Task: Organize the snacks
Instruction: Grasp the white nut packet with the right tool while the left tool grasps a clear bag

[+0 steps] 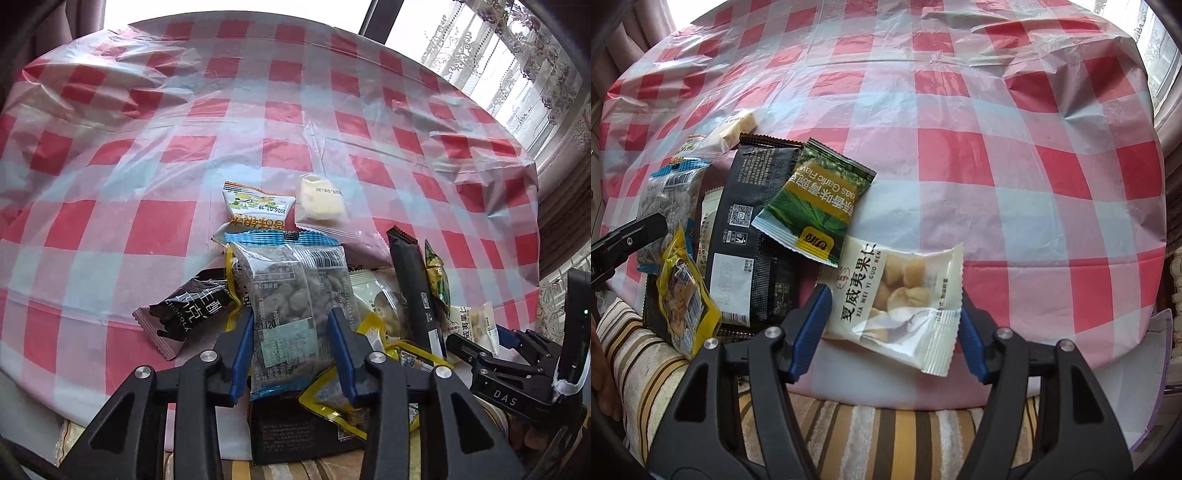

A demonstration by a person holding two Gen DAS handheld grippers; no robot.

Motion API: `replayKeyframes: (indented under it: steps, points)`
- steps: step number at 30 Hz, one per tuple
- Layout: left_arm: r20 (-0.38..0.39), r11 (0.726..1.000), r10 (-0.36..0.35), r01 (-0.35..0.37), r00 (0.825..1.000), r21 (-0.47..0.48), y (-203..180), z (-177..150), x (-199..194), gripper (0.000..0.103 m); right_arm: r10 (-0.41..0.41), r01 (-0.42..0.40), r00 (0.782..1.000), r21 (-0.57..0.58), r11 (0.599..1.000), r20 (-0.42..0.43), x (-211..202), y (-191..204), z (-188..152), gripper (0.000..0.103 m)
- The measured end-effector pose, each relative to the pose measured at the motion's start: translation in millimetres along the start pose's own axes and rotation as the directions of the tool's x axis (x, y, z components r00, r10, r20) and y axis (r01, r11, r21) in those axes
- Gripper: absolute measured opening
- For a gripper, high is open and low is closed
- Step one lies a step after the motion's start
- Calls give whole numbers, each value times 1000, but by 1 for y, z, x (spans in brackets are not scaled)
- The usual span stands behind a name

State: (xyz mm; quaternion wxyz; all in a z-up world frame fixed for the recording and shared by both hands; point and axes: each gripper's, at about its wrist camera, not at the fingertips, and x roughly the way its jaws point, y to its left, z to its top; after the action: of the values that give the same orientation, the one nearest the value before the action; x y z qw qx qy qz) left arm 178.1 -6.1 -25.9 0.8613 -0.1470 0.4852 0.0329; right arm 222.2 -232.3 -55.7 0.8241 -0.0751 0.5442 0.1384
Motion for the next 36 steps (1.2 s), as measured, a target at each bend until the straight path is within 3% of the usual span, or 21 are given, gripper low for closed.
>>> replayKeyframes:
  steps: [2, 8, 14, 26, 36]
  points:
    - [15, 1000, 2, -2, 1000, -6, 1, -1, -3, 37, 7, -7, 1000, 6, 1000, 10, -2, -1, -1, 55]
    - [71, 999, -13, 16, 997, -33, 6, -3, -17, 26, 39, -40, 999, 34, 999, 38, -10, -6, -5, 40]
    - [108, 999, -13, 18, 994, -48, 9, -5, -27, 23, 75, -80, 994, 61, 995, 80, -19, -12, -8, 27]
    - [191, 998, -11, 21, 982, -53, 10, -9, -51, 18, 115, -134, 978, 102, 986, 171, -45, -23, -19, 15]
    - [232, 998, -6, 20, 973, -57, 9, -10, -63, 16, 160, -206, 958, 180, 962, 239, -63, -47, -26, 12]
